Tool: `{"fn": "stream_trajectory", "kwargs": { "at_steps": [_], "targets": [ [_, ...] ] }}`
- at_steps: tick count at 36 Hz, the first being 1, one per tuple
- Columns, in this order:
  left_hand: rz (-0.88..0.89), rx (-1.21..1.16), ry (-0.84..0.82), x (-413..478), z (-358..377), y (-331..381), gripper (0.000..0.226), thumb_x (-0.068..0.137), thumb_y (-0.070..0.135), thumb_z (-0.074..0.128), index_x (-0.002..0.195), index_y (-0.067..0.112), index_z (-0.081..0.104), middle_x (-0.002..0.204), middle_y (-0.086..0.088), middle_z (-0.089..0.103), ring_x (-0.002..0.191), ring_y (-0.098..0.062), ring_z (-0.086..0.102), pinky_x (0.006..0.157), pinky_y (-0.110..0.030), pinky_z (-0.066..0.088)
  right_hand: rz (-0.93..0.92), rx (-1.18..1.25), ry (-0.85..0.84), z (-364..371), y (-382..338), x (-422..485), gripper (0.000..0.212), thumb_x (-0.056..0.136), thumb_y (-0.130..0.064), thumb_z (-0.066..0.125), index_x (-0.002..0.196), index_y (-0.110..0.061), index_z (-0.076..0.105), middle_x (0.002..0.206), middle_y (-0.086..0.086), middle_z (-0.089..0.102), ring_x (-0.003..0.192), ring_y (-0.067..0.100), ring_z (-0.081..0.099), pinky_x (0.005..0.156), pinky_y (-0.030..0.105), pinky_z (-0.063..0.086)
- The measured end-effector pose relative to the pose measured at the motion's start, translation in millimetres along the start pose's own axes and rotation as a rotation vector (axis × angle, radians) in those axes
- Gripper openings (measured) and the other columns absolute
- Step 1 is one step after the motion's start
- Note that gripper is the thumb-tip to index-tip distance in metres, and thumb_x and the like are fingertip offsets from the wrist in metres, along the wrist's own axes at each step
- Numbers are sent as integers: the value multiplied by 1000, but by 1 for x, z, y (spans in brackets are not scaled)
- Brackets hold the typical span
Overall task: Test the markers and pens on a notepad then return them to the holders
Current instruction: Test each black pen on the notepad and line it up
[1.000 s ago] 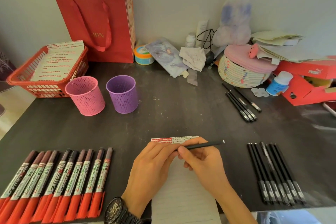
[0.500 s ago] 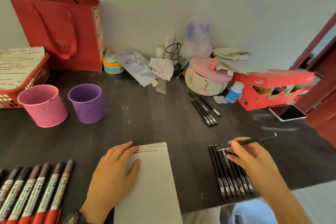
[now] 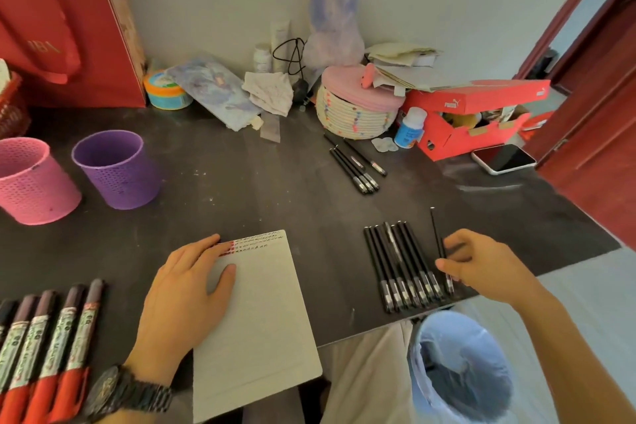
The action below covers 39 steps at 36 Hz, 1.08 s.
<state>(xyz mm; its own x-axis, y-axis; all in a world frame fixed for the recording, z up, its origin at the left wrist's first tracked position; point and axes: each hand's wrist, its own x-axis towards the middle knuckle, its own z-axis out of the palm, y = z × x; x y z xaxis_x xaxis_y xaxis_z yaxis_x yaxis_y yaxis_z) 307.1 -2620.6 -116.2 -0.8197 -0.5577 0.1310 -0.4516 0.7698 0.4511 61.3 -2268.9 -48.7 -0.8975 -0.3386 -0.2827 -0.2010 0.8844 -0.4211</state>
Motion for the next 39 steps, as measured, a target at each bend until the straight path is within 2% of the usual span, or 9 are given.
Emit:
{"fn": "stream_trajectory", "kwargs": {
  "at_steps": [6,8,12,15,32,39],
  "targets": [
    [-6,2,-16,1,1,0,43,96,43,52,136,30,56,144,11,50,134,-16,41,108,-41,37,20,-34,18,13,-1,-1,30,89,-35,74,116,-29,64,91,-18,66,85,8,67,82,29,50],
    [-8,-1,-14,1,0,0,42,96,42,53,136,30,57,144,11,50,134,-16,41,108,-41,37,13,-34,31,16,0,-1,30,89,-36,73,117,-29,64,90,-20,66,86,6,65,80,27,48],
    [-11,-13,-16,1,-1,0,42,96,43,52,136,31,56,144,11,49,134,-14,41,108,-40,37,-13,-21,56,20,4,-1,26,92,-36,70,116,-31,63,88,-26,63,82,-6,59,66,15,40],
    [-8,-16,-18,1,-1,0,42,96,44,51,136,32,56,145,12,49,134,-13,41,109,-39,37,-24,-20,70,22,6,0,22,94,-33,67,115,-31,64,87,-27,62,80,-7,59,64,12,38],
    [-17,-11,-40,2,-1,-1,44,96,46,49,137,32,55,145,12,49,134,-13,42,110,-38,37,-42,-19,38,26,3,2,16,95,-31,65,108,-39,58,85,-29,62,78,-2,63,62,13,40],
    [2,-6,-28,2,1,-3,43,96,45,50,137,32,55,145,13,48,134,-11,41,110,-36,36,-38,-27,93,25,-3,0,15,95,-44,62,108,-38,57,90,-24,64,81,-2,60,67,22,42]
  ]
}}
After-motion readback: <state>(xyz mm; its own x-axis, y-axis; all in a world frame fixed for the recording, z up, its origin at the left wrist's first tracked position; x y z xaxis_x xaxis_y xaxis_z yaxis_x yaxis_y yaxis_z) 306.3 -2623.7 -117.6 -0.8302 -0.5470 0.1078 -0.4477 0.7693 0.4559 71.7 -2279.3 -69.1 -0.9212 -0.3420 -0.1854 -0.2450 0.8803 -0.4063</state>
